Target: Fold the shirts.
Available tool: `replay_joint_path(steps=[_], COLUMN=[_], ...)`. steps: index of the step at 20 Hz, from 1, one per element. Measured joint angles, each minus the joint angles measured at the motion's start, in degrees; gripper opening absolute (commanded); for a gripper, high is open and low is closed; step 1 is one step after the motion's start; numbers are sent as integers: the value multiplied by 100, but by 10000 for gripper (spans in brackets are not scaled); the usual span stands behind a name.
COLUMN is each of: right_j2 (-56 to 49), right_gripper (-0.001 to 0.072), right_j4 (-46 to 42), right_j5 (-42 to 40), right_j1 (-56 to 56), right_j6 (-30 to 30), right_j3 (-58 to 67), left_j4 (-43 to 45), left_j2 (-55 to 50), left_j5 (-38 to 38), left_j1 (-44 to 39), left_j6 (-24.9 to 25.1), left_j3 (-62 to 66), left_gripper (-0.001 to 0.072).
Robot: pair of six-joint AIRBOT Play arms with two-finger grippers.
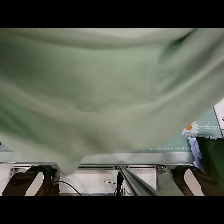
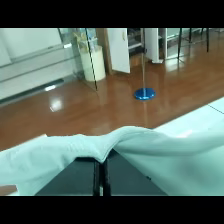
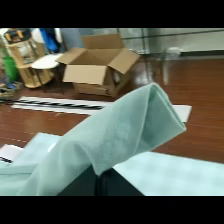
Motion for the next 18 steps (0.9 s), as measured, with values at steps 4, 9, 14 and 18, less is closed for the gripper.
replay_joint_path(steps=[4,9,14,18], right_j2=[-92,-809,-2280,-3683], right_gripper=[29,29,30,30], right_j4=[-800,-1775,-2177,-2321], right_j5=[1281,2227,1897,855], right_j1=[0,17,291,730], right_j6=[352,210,2,-284], right_j3=[212,-4,-605,-774], left_j4=[-24,-142,-131,-160], left_j2=[-35,-516,-1425,-2798], left_j5=[-802,-1674,-267,1467], left_j1=[0,-2,-369,-1001], left_j6=[-717,-1047,-647,-105], left_j3=[-13,-938,-2883,-3665], left_gripper=[18,18,19,20])
